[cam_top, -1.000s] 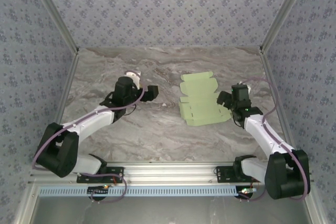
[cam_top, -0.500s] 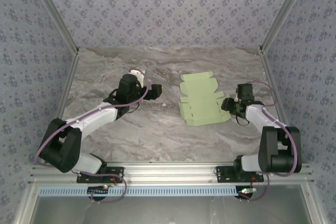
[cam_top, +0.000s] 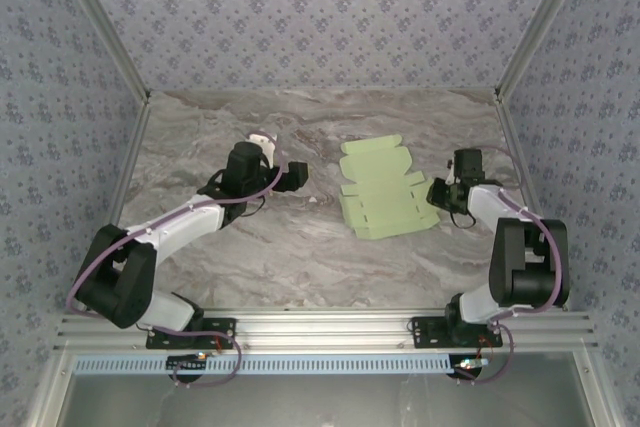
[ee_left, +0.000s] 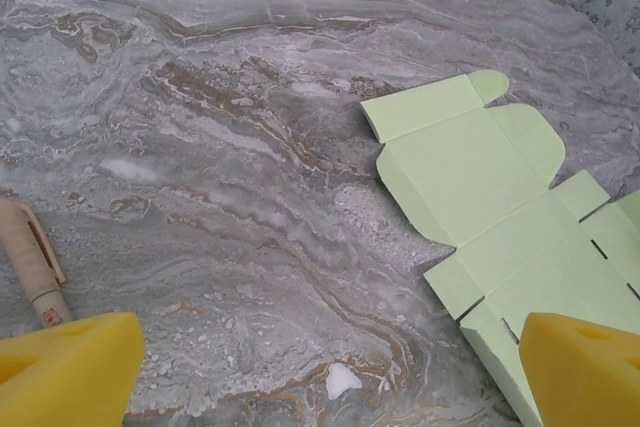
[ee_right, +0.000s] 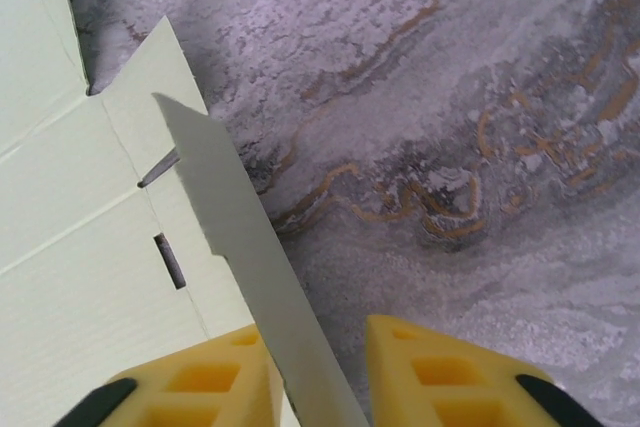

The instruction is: Fold the paper box

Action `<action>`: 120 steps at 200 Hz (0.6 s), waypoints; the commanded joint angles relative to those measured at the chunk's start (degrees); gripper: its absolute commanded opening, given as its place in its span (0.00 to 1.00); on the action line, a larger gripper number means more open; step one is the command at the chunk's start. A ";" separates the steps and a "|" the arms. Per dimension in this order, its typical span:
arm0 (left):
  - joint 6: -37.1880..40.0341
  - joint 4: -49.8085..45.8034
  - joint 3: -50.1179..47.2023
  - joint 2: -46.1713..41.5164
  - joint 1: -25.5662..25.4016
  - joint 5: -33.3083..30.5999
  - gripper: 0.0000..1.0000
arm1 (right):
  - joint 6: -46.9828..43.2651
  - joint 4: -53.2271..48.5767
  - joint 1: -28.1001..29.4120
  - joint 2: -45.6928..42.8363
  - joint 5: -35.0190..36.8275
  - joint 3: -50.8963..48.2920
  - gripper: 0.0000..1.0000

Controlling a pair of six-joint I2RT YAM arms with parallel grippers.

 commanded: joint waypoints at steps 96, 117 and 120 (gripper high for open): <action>4.56 -5.44 4.49 -9.16 1.18 -1.48 0.97 | -23.42 0.15 16.01 -10.49 0.42 6.47 0.00; 9.22 -6.50 7.72 -9.82 1.78 0.94 0.97 | -28.74 -1.51 18.27 -14.85 -1.83 9.47 0.00; 10.08 -6.89 8.42 -9.82 1.70 1.50 0.97 | -29.55 -2.00 18.35 -15.35 -2.36 9.87 0.00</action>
